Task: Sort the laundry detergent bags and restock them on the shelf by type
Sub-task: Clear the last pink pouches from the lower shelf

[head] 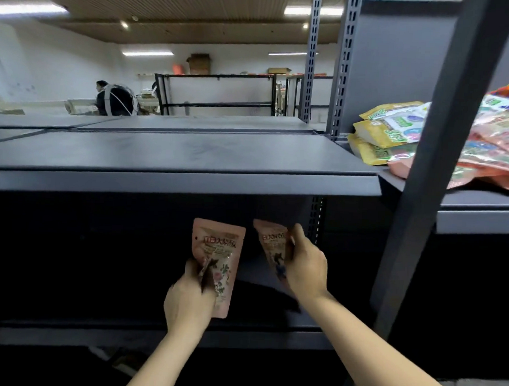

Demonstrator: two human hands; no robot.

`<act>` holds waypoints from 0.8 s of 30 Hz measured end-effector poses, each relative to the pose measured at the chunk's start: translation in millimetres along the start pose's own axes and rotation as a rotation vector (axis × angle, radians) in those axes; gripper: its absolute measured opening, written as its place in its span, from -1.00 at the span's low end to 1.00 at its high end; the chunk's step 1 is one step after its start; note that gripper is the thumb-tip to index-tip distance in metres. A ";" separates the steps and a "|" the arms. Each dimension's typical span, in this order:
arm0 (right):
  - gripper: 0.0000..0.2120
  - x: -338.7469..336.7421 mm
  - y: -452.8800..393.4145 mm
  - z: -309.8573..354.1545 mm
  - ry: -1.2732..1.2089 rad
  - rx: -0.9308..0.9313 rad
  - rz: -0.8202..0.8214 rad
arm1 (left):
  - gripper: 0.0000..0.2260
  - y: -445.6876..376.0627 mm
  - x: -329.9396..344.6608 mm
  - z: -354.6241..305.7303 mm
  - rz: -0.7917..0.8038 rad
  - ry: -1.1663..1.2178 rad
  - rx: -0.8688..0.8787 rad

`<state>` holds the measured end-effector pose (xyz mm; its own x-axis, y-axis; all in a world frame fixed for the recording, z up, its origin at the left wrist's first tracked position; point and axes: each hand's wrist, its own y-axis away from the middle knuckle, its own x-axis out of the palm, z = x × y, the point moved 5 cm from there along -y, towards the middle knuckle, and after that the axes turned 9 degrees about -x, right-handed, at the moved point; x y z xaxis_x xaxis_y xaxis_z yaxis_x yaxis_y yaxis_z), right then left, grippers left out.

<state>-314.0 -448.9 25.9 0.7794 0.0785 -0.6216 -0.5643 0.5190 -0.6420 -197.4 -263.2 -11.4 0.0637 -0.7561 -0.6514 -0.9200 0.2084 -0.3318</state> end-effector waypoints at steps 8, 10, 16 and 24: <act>-0.85 -95.7 47.6 2.0 -0.223 -0.139 -0.150 | -0.60 84.2 -36.6 -50.2 -0.273 0.206 0.049; -0.87 -121.8 58.3 4.6 -0.274 -0.231 -0.157 | -0.52 103.7 -44.7 -67.6 -0.334 0.260 0.085; -0.86 -209.2 68.2 -11.9 -0.330 -0.413 -0.427 | -0.56 155.1 -56.4 -130.8 -0.428 0.442 0.123; -0.93 -322.6 35.0 -61.5 -0.303 -0.307 -0.765 | -0.70 186.7 -61.0 -245.5 -0.522 0.546 0.318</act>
<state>-601.9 -508.4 176.3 0.9880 0.0477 0.1466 0.1282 0.2735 -0.9533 -468.0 -330.4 133.9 0.1804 -0.9829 0.0375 -0.6650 -0.1499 -0.7316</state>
